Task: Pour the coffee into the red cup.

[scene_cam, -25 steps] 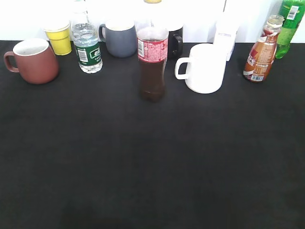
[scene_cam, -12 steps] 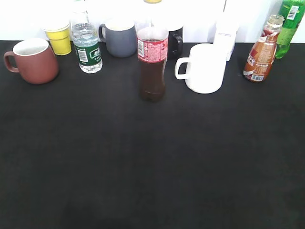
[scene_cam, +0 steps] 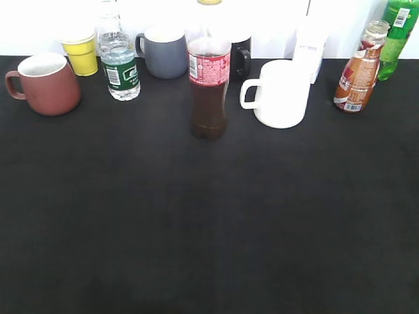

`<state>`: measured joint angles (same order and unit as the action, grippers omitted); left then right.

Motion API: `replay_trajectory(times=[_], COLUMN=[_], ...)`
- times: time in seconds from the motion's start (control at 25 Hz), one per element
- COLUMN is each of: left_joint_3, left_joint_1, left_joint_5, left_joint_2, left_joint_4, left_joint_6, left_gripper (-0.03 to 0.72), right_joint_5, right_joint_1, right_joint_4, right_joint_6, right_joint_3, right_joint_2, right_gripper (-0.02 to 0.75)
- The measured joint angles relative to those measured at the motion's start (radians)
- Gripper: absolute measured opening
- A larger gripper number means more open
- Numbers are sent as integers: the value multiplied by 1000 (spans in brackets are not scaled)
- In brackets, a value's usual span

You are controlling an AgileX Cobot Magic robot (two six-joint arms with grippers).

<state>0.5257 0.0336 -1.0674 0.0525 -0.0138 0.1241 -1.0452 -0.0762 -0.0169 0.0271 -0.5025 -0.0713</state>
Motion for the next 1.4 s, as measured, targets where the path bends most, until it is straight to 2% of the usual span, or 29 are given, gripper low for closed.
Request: replay_trajectory(times=[0.36, 0.72, 0.88, 1.24, 1.32, 1.36, 1.4], left_joint_3=[-3, -3, -3, -3, -3, -3, -3], left_joint_1=[-16, -16, -16, -16, -16, -16, -16], left_joint_5=[0, 0, 0, 0, 0, 0, 0], left_joint_2=[-60, -60, -60, -60, -60, -60, -60], left_joint_4=[0, 0, 6, 6, 6, 6, 6], left_joint_6=[0, 0, -98, -104, -104, -104, -104], left_gripper=[242, 239, 239, 239, 277, 344, 461], right_joint_5=[3, 3, 3, 3, 3, 3, 3], right_joint_1=[0, 0, 0, 0, 0, 0, 0], right_joint_4=[1, 1, 1, 1, 1, 1, 1], right_joint_6=[-1, -1, -1, -1, -1, -1, -1], right_joint_3=[1, 1, 1, 1, 1, 1, 1], right_joint_2=[80, 80, 80, 80, 80, 80, 80], right_gripper=[581, 581, 581, 580, 580, 580, 580])
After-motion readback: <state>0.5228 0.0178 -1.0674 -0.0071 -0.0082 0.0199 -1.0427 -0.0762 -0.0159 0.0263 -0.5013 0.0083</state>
